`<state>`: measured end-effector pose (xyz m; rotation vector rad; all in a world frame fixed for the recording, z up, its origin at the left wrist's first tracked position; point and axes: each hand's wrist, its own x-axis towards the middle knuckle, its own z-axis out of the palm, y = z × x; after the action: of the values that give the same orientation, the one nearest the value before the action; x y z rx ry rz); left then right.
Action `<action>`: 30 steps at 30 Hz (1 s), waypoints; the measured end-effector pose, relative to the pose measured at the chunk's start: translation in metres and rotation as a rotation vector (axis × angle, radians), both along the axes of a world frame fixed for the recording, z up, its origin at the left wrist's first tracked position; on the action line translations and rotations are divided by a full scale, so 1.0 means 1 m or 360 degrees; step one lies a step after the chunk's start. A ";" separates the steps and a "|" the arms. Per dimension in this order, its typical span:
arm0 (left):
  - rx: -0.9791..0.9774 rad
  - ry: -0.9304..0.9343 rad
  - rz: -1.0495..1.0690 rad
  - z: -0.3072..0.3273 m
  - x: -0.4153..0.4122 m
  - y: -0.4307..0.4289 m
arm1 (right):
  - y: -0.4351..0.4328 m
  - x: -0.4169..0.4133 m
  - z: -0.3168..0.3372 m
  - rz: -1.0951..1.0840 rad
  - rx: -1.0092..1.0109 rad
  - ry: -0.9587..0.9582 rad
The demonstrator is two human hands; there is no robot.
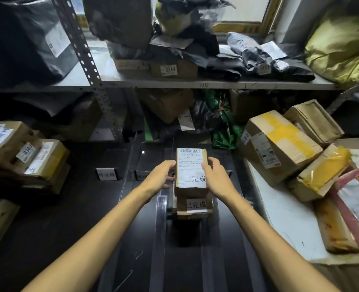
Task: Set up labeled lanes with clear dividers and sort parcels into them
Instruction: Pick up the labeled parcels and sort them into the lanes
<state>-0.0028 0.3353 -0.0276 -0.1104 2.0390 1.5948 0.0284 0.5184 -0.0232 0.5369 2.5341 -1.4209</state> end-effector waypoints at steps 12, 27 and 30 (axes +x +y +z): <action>0.0076 0.0297 0.0362 0.065 0.049 -0.035 | -0.040 0.034 0.084 0.0664 0.0077 0.0513; -0.0155 0.0759 0.1022 0.166 0.250 -0.249 | -0.242 0.116 0.163 0.1356 -0.0325 0.0819; -0.0183 0.0831 0.1172 0.176 0.281 -0.296 | -0.293 0.130 0.173 0.1518 -0.0352 0.0853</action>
<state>0.2784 0.0393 0.1487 -0.6027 2.6912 2.0937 0.1579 0.2252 0.1498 -1.0787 2.3080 -1.4785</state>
